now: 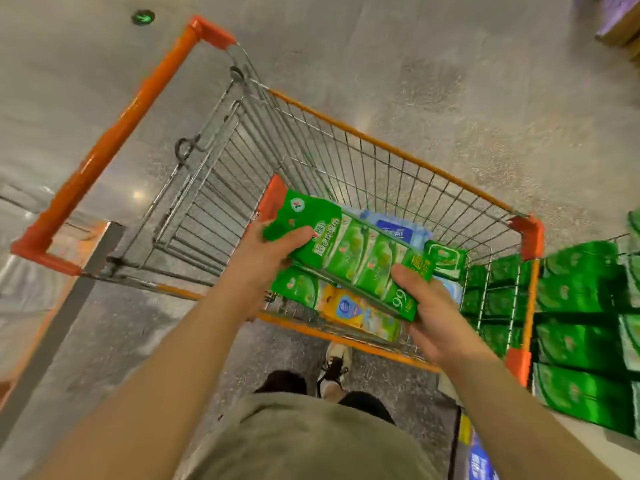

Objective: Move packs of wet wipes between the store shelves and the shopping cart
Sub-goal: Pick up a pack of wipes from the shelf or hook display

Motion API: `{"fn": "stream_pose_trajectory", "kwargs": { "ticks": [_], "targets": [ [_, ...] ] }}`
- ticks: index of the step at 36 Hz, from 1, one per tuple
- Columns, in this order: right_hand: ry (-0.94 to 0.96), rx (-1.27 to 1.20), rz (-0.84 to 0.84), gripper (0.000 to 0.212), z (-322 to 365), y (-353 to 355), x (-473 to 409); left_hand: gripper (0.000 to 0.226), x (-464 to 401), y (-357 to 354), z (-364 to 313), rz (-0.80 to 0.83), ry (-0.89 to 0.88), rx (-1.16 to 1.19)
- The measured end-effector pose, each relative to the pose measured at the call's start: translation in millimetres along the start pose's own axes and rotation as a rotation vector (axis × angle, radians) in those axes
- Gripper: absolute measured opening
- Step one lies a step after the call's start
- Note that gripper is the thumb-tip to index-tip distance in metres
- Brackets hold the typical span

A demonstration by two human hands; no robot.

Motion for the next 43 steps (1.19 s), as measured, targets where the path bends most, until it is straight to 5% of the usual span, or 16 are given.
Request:
{"fn": "stream_pose_trajectory", "kwargs": {
  "ticks": [10, 17, 24, 27, 29, 34, 37, 43],
  "targets": [
    [-0.224, 0.19, -0.031, 0.048, -63, 11, -76, 0.029, -76, 1, 52, 0.141, 0.227, -0.346],
    [-0.34, 0.262, 0.025, 0.034, -117, -4, -124, 0.041, -132, -1, 113, 0.354, 0.394, -0.675],
    [-0.386, 0.382, -0.017, 0.087, -176, -17, -167, 0.068, -174, 6, 154, 0.345, 0.507, -0.775],
    [-0.461, 0.346, -0.036, 0.044, -190, -29, -170, 0.045, -187, 4, 161, 0.301, 0.487, -0.789],
    [-0.52, 0.328, -0.073, 0.034, -201, -34, -172, 0.044, -195, 7, 169, 0.268, 0.487, -0.797],
    [-0.528, 0.348, -0.154, 0.11, -230, -37, -199, 0.047, -211, 24, 194, 0.152, 0.52, -0.769],
    [-0.483, 0.384, -0.185, 0.094, -228, -44, -209, 0.088, -225, 35, 212, 0.087, 0.531, -0.748],
    [-0.439, 0.435, -0.282, 0.088, -228, -49, -208, 0.107, -235, 42, 217, 0.076, 0.524, -0.784]
  ]
}}
Point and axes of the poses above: each hand's wrist, its own x-axis away from the middle knuckle, its own y-axis out of the back of the hand, z = x × y, the point moved 5 cm from there along -x, towards the middle knuckle, and after that the axes turned 12 degrees about -z, right-handed, at the moved point
